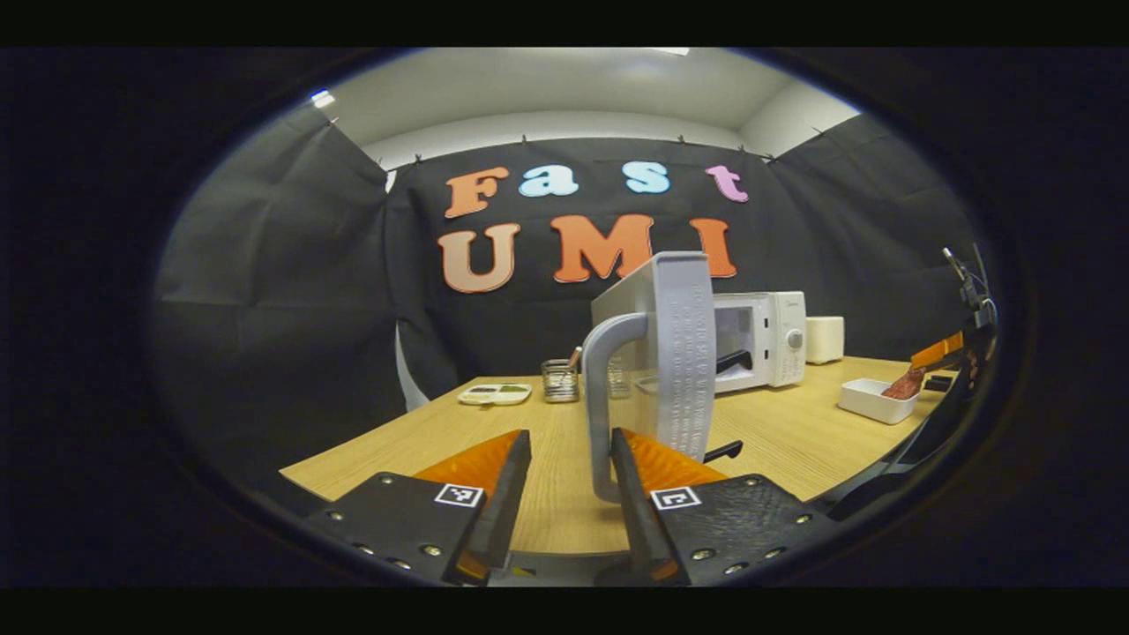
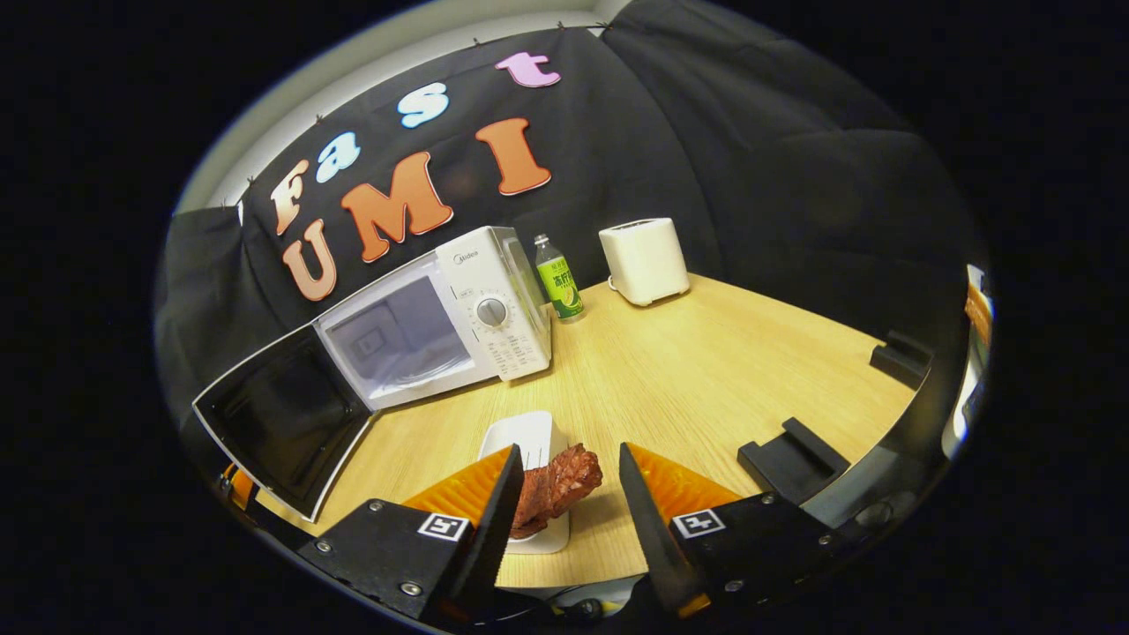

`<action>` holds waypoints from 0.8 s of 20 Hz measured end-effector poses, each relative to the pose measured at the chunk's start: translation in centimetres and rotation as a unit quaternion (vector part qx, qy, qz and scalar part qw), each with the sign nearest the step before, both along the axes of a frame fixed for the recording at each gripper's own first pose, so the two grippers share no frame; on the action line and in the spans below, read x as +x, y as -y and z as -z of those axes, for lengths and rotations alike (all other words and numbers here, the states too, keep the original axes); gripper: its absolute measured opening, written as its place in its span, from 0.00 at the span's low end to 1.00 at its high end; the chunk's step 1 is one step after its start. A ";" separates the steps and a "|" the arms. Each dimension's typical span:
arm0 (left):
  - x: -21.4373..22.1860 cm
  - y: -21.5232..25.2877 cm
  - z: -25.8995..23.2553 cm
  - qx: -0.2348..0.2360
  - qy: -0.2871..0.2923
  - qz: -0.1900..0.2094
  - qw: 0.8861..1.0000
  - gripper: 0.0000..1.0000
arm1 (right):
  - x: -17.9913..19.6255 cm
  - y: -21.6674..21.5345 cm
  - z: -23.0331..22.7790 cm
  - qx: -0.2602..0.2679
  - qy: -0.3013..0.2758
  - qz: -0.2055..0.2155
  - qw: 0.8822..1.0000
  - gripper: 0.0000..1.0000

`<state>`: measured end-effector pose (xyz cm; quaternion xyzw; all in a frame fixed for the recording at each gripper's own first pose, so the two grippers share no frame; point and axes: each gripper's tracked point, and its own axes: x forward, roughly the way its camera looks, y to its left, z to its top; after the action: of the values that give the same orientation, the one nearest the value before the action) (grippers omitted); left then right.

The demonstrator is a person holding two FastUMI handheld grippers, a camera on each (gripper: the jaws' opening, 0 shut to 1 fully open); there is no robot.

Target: Open the microwave oven with the left hand, put the food in, and close the microwave oven.

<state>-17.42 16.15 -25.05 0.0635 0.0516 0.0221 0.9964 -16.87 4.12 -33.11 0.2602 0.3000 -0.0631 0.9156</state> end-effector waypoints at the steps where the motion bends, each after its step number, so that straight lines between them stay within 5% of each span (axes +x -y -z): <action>1: -0.3 -0.5 -0.1 0.003 0.003 -0.005 1.000 0.53 | 0.0 -0.1 0.3 0.015 -0.004 0.005 1.000 0.64; 4: -0.5 -1.1 -0.5 0.008 0.004 -0.015 1.000 0.53 | 0.1 -0.5 0.1 0.062 -0.003 0.019 0.998 0.57; 8: -1.0 -1.9 -1.3 0.019 0.004 -0.020 1.000 0.54 | 0.1 -0.3 0.6 0.109 -0.002 0.040 0.993 0.31; 12: -1.7 -4.3 -2.1 0.007 0.005 -0.049 0.999 0.65 | 0.7 -1.0 -0.1 0.144 0.014 0.040 0.989 0.21; 16: -1.5 -7.0 -2.9 0.008 0.007 -0.093 0.996 0.75 | 1.7 -1.0 -1.1 0.111 0.027 0.028 0.993 0.15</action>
<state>-18.88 23.13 -22.19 0.0661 0.0500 0.1160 0.9898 -15.14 5.14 -32.02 0.3702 0.2731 -0.0475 0.8866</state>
